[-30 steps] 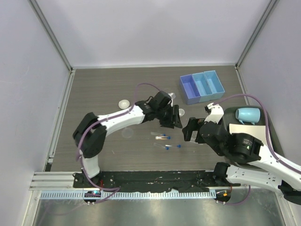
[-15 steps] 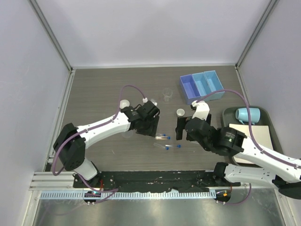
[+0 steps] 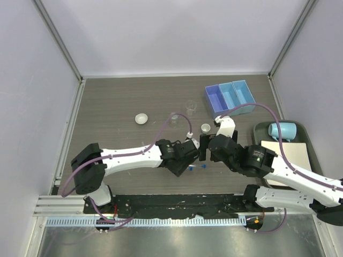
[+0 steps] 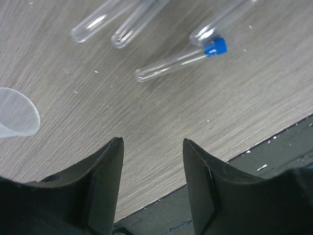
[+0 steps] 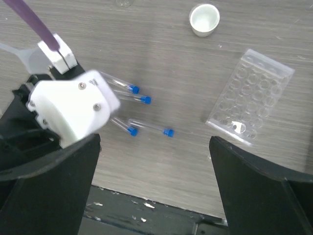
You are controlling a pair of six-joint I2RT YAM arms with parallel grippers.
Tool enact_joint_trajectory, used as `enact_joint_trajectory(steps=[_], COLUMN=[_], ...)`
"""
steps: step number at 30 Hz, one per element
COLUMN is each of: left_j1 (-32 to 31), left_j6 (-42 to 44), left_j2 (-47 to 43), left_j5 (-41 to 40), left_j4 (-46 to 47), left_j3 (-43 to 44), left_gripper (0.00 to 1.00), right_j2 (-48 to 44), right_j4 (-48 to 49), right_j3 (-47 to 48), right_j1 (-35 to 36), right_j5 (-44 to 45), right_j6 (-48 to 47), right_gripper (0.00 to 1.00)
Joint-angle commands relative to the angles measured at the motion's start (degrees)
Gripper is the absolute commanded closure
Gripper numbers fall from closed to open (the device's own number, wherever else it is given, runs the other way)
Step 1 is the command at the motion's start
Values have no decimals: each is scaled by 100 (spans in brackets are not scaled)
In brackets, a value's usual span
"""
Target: Organize the chemistry lab equipment
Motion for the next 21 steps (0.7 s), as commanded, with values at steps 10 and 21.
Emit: enact_joint_trajectory(steps=[10, 21], left_j1=[-386, -228], left_j6=[1897, 2444], left_j2=[316, 1230], left_j5=[37, 116], left_j4=[709, 1034], left_j3=[19, 405], left_gripper=[44, 46], right_j2=[-755, -1626], right_j4=[-466, -1601], right_j3=[202, 984], right_j1=[21, 21], right_j5=[-92, 215], right_j6=[-41, 126], right_gripper=[0, 0])
